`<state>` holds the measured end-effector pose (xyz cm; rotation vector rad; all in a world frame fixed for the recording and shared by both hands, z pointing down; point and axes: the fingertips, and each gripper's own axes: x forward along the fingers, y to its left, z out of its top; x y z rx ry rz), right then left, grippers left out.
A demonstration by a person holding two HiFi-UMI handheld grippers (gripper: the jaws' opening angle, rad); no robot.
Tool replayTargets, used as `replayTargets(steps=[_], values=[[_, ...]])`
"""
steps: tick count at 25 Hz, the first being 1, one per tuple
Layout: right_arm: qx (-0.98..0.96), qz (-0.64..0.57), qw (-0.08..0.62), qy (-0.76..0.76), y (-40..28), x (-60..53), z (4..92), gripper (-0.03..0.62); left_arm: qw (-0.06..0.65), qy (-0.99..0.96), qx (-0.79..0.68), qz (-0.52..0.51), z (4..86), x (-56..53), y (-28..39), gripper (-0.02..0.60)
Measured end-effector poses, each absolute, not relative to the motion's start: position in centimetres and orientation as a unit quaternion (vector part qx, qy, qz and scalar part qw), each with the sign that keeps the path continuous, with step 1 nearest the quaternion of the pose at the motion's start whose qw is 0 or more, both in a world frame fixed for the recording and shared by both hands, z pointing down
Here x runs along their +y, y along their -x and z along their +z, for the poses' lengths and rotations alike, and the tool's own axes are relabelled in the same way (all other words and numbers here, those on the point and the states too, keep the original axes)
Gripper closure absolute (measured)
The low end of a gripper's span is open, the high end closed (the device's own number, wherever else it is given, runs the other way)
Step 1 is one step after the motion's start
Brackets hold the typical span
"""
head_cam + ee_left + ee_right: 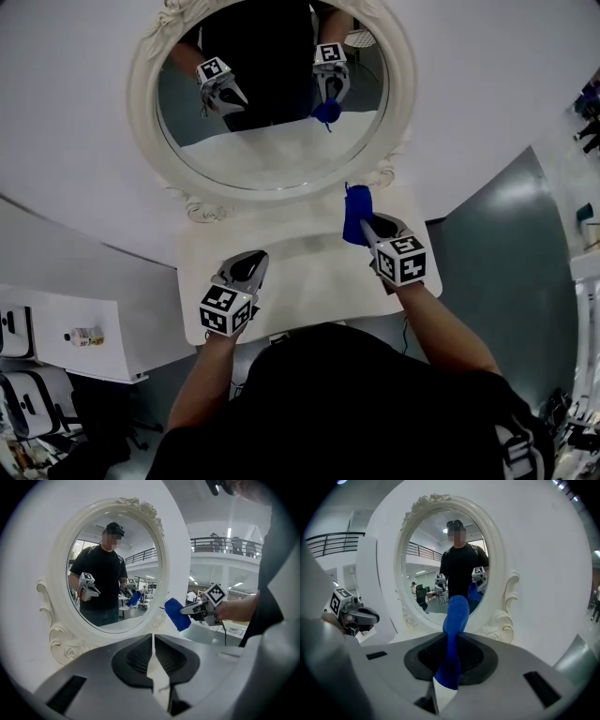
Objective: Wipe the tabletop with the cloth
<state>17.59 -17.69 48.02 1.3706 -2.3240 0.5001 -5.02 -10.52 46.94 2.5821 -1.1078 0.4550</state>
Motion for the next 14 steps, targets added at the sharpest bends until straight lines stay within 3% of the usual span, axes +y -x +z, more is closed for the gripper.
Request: replayTargets(steps=[14], values=[[-0.852,0.085,0.175,-0.486,-14.1,-15.0,44.7,0.546,0.142,-0.897,-0.390,0.153,46.3,-9.4,7.1,0.557]])
